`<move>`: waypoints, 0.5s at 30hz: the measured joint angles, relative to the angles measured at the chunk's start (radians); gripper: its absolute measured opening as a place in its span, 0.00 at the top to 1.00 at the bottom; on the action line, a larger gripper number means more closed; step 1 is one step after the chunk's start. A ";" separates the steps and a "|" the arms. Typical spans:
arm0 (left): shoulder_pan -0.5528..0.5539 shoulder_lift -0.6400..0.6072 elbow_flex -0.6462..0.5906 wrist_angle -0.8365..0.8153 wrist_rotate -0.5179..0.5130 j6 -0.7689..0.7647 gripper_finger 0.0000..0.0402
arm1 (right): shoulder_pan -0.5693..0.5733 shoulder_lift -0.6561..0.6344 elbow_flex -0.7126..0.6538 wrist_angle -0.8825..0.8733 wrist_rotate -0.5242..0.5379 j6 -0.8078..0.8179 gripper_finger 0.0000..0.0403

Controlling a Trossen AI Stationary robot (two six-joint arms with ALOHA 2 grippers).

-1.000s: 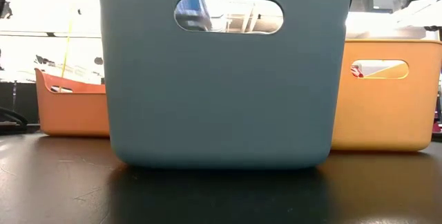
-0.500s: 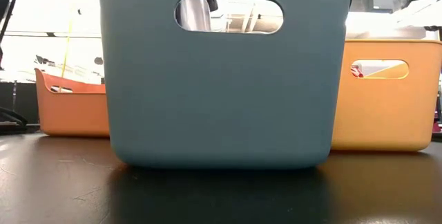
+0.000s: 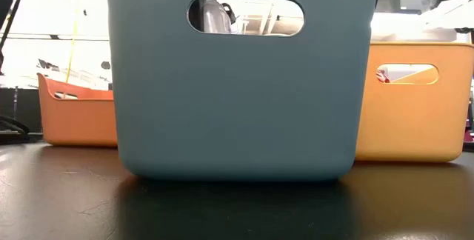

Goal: Sort soda cans
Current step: Put the blue-white soda can into the blue bin

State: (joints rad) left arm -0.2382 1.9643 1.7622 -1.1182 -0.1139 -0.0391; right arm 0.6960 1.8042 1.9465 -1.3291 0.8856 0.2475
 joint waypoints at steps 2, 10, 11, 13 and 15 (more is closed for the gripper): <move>-0.001 0.018 0.000 0.000 0.003 -0.004 0.28 | 0.000 0.000 0.000 0.001 0.001 0.007 0.08; -0.003 0.085 -0.004 -0.014 0.020 -0.011 0.28 | 0.003 0.000 0.000 -0.002 0.003 0.016 0.08; -0.002 0.084 -0.004 -0.015 0.020 -0.011 0.28 | 0.004 0.000 0.000 0.000 0.002 0.017 0.08; -0.002 0.084 -0.003 -0.018 0.020 -0.010 0.28 | 0.004 0.000 0.000 -0.002 0.002 0.017 0.08; -0.002 0.084 -0.003 -0.019 0.021 -0.009 0.28 | 0.004 0.000 0.000 -0.002 0.002 0.016 0.08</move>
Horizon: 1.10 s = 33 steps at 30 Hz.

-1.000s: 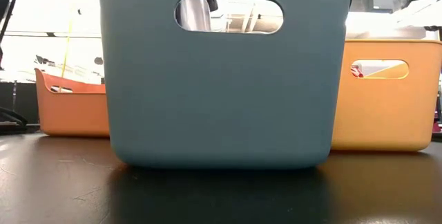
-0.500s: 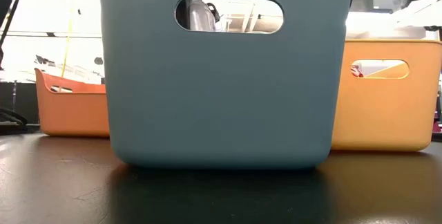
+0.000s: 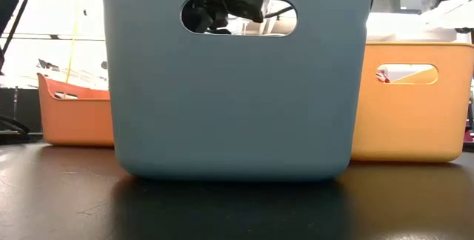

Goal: Sort soda cans
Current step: Put the blue-white soda can into the blue bin, then put the blue soda can into the orange bin

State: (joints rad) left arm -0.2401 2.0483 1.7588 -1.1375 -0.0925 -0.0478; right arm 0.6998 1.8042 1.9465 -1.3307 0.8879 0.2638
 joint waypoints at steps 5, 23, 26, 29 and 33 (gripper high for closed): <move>0.000 0.000 0.000 0.001 0.002 0.001 0.27 | 0.000 0.000 0.000 0.000 0.000 0.000 0.08; -0.007 -0.049 0.002 -0.033 0.002 -0.007 0.03 | 0.000 0.000 0.000 0.000 0.000 -0.002 0.08; -0.013 -0.088 0.002 -0.034 0.002 -0.021 0.03 | 0.000 0.000 0.000 0.000 0.000 -0.002 0.08; -0.023 -0.134 0.002 -0.032 -0.003 -0.028 0.03 | 0.000 0.000 0.000 0.000 0.000 -0.002 0.08; -0.050 -0.205 0.002 -0.069 -0.006 -0.055 0.03 | 0.000 0.000 0.000 0.004 0.001 -0.002 0.08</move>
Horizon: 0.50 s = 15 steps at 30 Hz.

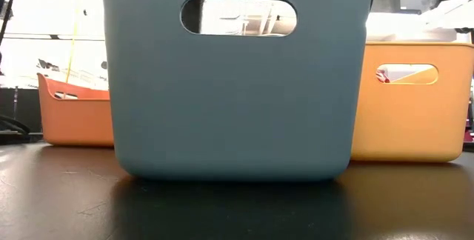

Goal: Sort soda cans
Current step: Put the blue soda can into the orange bin

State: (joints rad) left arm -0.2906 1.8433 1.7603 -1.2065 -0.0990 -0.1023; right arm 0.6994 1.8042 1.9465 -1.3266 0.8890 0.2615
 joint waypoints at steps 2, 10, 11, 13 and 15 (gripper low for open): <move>-0.025 -0.041 0.000 -0.035 0.002 -0.033 0.03 | 0.000 0.000 0.000 -0.001 0.000 0.001 0.08; -0.248 -0.238 0.000 -0.161 0.005 -0.429 0.03 | 0.000 0.000 0.000 -0.004 -0.005 0.011 0.08; -0.289 -0.259 0.000 -0.165 0.005 -0.499 0.03 | 0.000 0.000 0.000 -0.005 -0.005 0.011 0.08; -0.371 -0.287 0.000 -0.172 0.006 -0.639 0.03 | 0.000 0.000 0.000 -0.004 -0.005 0.011 0.08; -0.457 -0.294 0.000 -0.175 0.016 -0.768 0.03 | -0.001 0.000 0.000 -0.004 -0.005 0.011 0.08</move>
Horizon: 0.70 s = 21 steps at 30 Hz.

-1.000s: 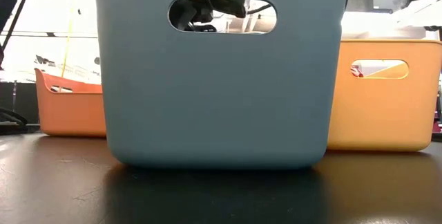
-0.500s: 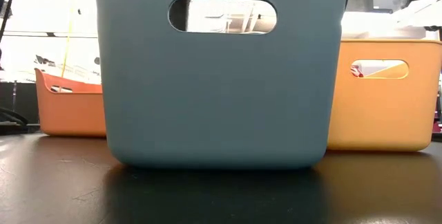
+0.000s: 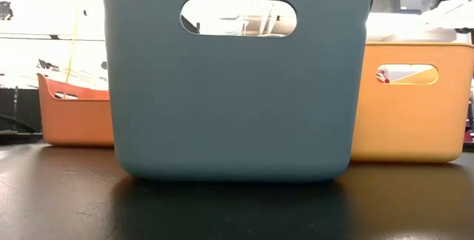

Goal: Sort soda cans
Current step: Put the blue soda can into the orange bin

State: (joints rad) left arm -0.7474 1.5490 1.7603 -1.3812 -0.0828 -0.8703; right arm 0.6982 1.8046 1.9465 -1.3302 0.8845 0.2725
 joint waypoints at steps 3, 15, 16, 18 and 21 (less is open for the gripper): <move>-0.110 0.010 0.000 0.003 0.033 -0.146 0.03 | -0.009 0.000 0.000 0.011 -0.001 0.000 0.08; -0.314 0.110 -0.011 -0.059 0.301 -0.676 0.03 | -0.034 0.000 0.000 0.044 -0.001 -0.028 0.08; -0.321 0.121 -0.011 -0.069 0.305 -0.692 0.03 | -0.034 0.000 0.000 0.045 -0.001 -0.036 0.08; -0.333 0.144 -0.011 -0.085 0.322 -0.727 0.03 | -0.034 0.000 0.000 0.045 0.000 -0.056 0.08; -0.345 0.175 -0.011 -0.098 0.333 -0.762 0.03 | -0.040 0.000 0.000 0.044 0.000 -0.078 0.08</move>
State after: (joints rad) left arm -1.0919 1.7240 1.7496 -1.4789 0.2506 -1.6318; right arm 0.6579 1.8046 1.9465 -1.2861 0.8848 0.1945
